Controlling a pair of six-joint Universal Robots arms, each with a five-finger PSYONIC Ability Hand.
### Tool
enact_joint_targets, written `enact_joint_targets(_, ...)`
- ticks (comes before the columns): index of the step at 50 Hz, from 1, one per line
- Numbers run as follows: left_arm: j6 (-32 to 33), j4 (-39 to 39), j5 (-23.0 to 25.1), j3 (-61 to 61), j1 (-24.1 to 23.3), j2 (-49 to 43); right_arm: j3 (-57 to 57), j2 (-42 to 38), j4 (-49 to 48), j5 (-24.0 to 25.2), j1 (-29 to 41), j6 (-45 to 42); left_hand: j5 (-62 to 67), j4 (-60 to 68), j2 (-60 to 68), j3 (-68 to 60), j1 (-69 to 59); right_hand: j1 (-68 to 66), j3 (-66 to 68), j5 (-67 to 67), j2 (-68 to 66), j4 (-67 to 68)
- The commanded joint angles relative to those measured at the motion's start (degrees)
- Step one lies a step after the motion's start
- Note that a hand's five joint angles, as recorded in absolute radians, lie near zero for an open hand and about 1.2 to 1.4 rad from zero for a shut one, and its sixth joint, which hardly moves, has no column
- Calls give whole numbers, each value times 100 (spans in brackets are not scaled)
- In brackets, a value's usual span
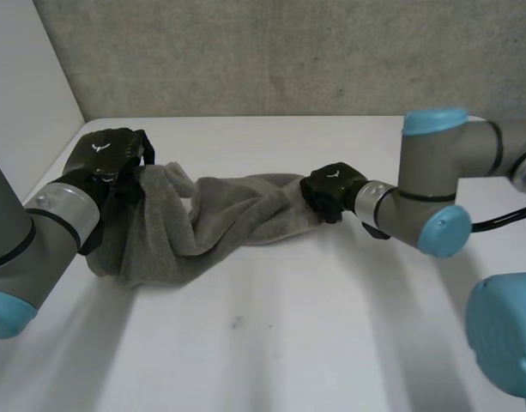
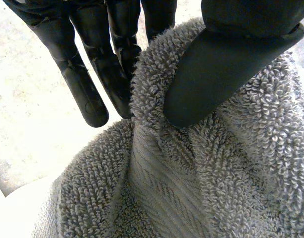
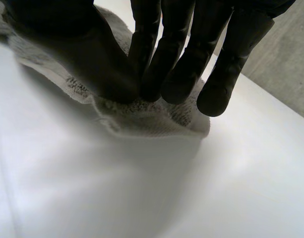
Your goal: Fold the towel.
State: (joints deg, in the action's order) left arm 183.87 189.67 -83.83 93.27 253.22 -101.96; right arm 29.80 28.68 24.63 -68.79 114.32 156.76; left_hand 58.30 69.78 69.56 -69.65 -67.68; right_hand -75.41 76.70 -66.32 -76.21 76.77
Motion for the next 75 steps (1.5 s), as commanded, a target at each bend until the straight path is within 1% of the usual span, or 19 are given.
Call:
enact_joint_targets(1, 0, -27, -1, 16, -10, 35, 884, 830, 999, 462, -269, -329, 1170, 1022, 1044, -1035, -1232, -459, 330, -368, -379, 323)
enact_joint_targets(7, 0, -18, 7, 86, -10, 62, 1808, 1455, 1290, 1033, -481, -1050, 1170, 1022, 1044, -1035, -1232, -459, 330, -368, -379, 323)
enact_joint_targets(16, 0, -9, 7, 78, -54, 53, 1757, 1078, 1413, 1096, -490, -1122, 1170, 1022, 1044, -1035, -1232, -459, 330, -368, -379, 323)
enact_joint_targets(23, 0, -1, 16, 52, -62, 44, 1160, 621, 774, 727, -420, -437, 1170, 1022, 1044, -1035, -1232, -459, 330, -368, -379, 323)
enact_joint_targets(29, -9, 8, 16, -45, -71, 35, 1106, 718, 473, 656, -420, -216, 1170, 1022, 1044, -1035, -1232, -459, 330, -368, -379, 323)
enact_joint_targets(32, 18, 52, 16, -274, -89, -26, 1080, 964, 341, 656, -411, -84, 1170, 1022, 1044, -1035, -1232, -459, 330, -368, -379, 323)
enact_joint_targets(38, -53, -18, -72, -1531, -115, -351, 1001, 1700, -728, 481, -420, 625, 1170, 1022, 1044, -1035, -1232, -459, 330, -368, -379, 323)
enact_joint_targets(40, -167, -80, -107, -1856, -150, -351, 1054, 1957, -968, 384, -420, 830, 1170, 1022, 1044, -1035, -1232, -459, 330, -368, -379, 323)
enact_joint_targets(42, -586, -368, -273, -2381, -238, -316, 1132, 2412, -1179, 279, -455, 1057, 1170, 1022, 1044, -1035, -1232, -459, 330, -368, -379, 323)
enact_joint_targets(48, -1186, -915, -406, -2682, -247, 62, 1405, 3073, -1012, 349, -490, 1111, 1170, 1022, 1044, -1035, -1232, -459, 330, -368, -379, 323)
enact_joint_targets(50, -1423, -1151, -397, -2569, -203, 455, 1711, 3580, -785, 480, -507, 1041, 1170, 1022, 1044, -1035, -1232, -459, 330, -368, -379, 323)
enact_joint_targets(56, -1573, -1354, -379, -2251, -194, 967, 2012, 4216, -573, 709, -701, 865, 1170, 1022, 1044, -1035, -1232, -459, 330, -368, -379, 323)
enact_joint_targets(61, -1626, -1442, -388, -1673, -133, 1503, 2152, 5022, -459, 946, -1175, 821, 1170, 1022, 1044, -1035, -1232, -459, 330, -368, -379, 323)
enact_joint_targets(64, -1644, -1442, -388, -1539, -71, 1512, 2179, 5165, -388, 1034, -1290, 812, 1170, 1022, 1044, -1035, -1232, -459, 330, -368, -379, 323)
enact_joint_targets(68, -1652, -1442, -379, -1207, 192, 1355, 2231, 5262, 32, 1481, -1658, 690, 1170, 1022, 1044, -1035, -1232, -459, 330, -368, -379, 323)
enact_joint_targets(69, -1652, -1442, -362, -1118, 279, 1154, 2301, 5201, 208, 1691, -1746, 550, 1170, 1022, 1044, -1035, -1232, -459, 330, -368, -379, 323)
enact_joint_targets(70, -1652, -1442, -362, -1118, 280, 1152, 2302, 5200, 209, 1693, -1747, 548, 1170, 1022, 1044, -1035, -1232, -459, 330, -368, -379, 323)
enact_joint_targets(72, -1644, -1424, -353, -1021, 351, 496, 2512, 4886, 454, 1834, -1773, 76, 1170, 1022, 1044, -1035, -1232, -459, 330, -368, -379, 323)
enact_joint_targets(75, -1626, -1416, -362, -1021, 333, 158, 2592, 4638, 587, 1799, -1773, -199, 1170, 1022, 1044, -1035, -1232, -459, 330, -368, -379, 323)
